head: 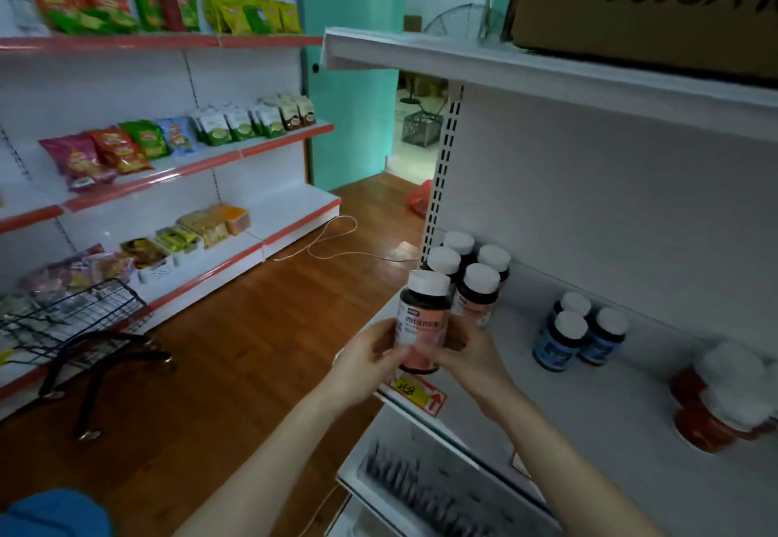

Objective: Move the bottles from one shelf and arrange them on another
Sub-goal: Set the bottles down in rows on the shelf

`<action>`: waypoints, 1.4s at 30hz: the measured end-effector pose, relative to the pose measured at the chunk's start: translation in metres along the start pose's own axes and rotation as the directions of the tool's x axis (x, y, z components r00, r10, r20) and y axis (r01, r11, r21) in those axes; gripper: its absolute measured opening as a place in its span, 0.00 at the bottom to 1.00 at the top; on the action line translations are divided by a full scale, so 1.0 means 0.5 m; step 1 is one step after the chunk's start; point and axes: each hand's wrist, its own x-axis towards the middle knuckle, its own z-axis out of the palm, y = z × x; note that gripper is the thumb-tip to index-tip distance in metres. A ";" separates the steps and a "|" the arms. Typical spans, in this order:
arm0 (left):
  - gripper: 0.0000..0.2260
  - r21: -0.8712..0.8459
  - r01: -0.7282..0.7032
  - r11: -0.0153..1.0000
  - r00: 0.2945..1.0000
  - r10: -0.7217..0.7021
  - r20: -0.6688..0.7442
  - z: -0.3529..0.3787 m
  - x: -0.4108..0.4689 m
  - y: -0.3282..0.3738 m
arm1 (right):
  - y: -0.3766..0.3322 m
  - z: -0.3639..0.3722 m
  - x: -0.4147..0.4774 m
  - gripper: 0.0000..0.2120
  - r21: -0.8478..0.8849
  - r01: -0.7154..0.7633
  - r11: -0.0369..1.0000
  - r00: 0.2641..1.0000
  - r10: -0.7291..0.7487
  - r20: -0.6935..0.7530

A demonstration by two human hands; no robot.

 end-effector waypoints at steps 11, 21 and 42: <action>0.19 0.052 0.034 0.998 0.977 -0.044 0.209 -0.017 0.126 -0.096 | 0.064 0.029 0.077 0.16 -0.080 -0.004 0.997 0.991 -0.007 -0.131; 0.19 0.087 -0.045 0.995 0.952 0.016 0.304 -0.028 0.174 -0.139 | 0.091 0.070 0.089 0.23 -0.051 -0.052 0.997 0.958 0.035 -0.283; 0.20 0.081 -0.109 0.991 0.917 0.069 0.392 -0.041 0.223 -0.161 | 0.080 0.090 0.118 0.28 -0.061 -0.067 0.996 0.926 0.039 -0.376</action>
